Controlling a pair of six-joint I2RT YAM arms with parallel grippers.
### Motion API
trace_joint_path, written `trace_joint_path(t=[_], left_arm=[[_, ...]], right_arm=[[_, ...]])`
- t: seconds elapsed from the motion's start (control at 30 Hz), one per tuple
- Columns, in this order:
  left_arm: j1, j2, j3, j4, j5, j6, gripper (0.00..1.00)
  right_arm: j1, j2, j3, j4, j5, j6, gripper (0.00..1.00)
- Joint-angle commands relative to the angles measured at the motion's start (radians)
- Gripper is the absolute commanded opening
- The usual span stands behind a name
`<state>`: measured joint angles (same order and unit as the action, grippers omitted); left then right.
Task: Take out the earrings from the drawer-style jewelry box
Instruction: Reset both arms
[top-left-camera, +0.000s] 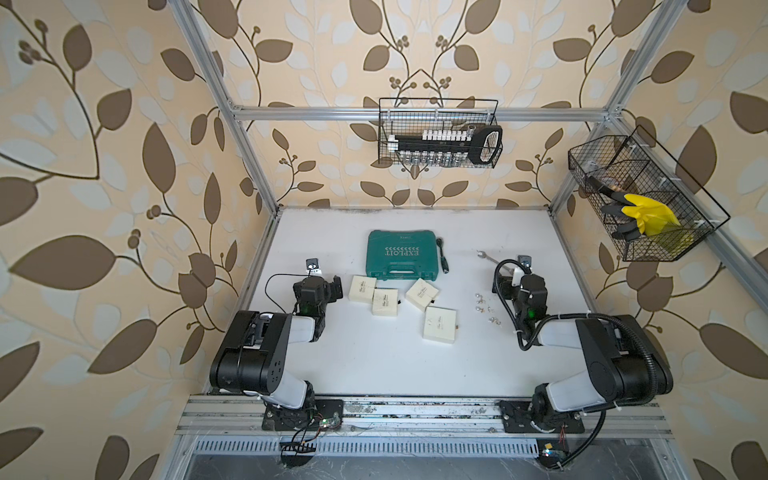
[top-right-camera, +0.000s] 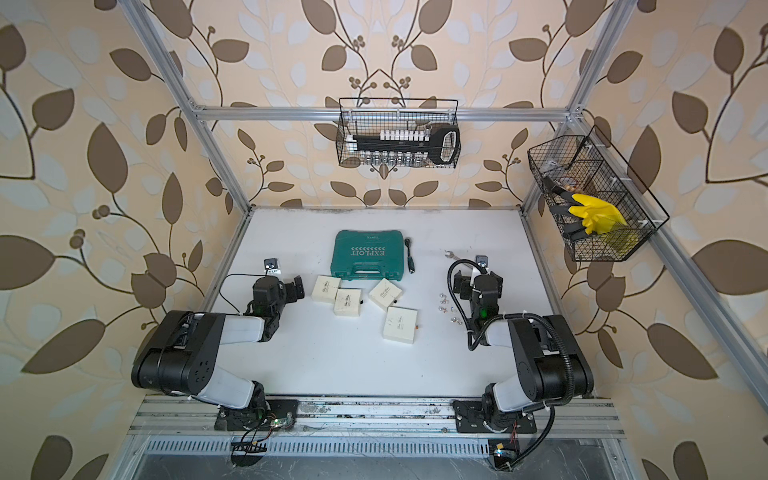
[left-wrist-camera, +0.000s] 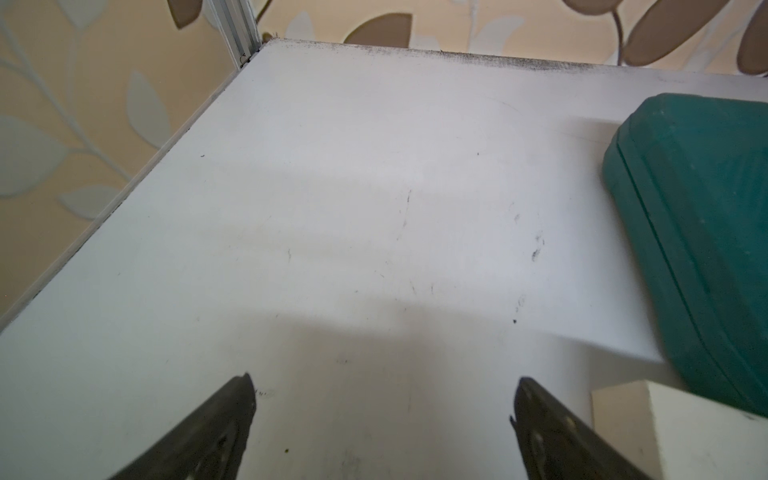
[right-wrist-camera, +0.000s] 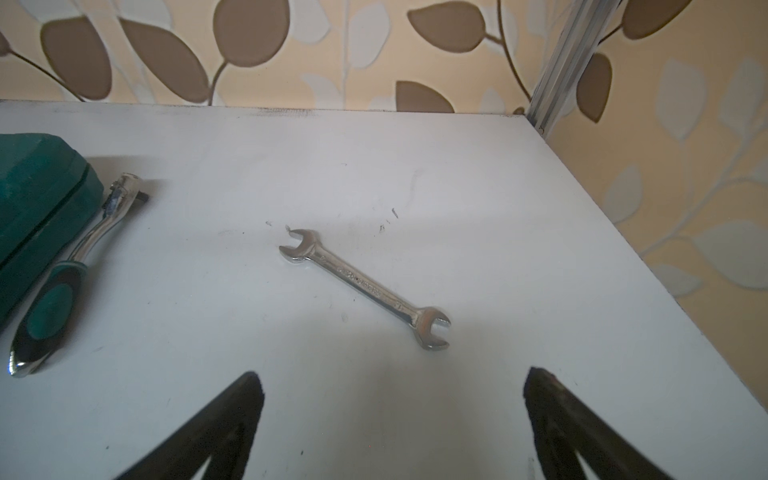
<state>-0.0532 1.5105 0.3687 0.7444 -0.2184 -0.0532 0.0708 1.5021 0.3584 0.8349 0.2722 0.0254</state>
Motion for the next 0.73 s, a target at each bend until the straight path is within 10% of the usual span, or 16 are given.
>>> trace_joint_path(t=[0.0,0.7], left_arm=[[-0.006,-0.017,0.004,0.021,-0.016,0.014,0.99],[-0.006,-0.017,0.004,0.021,-0.018,0.016,0.99]], right_arm=[[-0.004,0.006,-0.001,0.017,-0.010,0.001,1.00],[-0.004,0.006,-0.001,0.017,-0.011,0.001,1.00]])
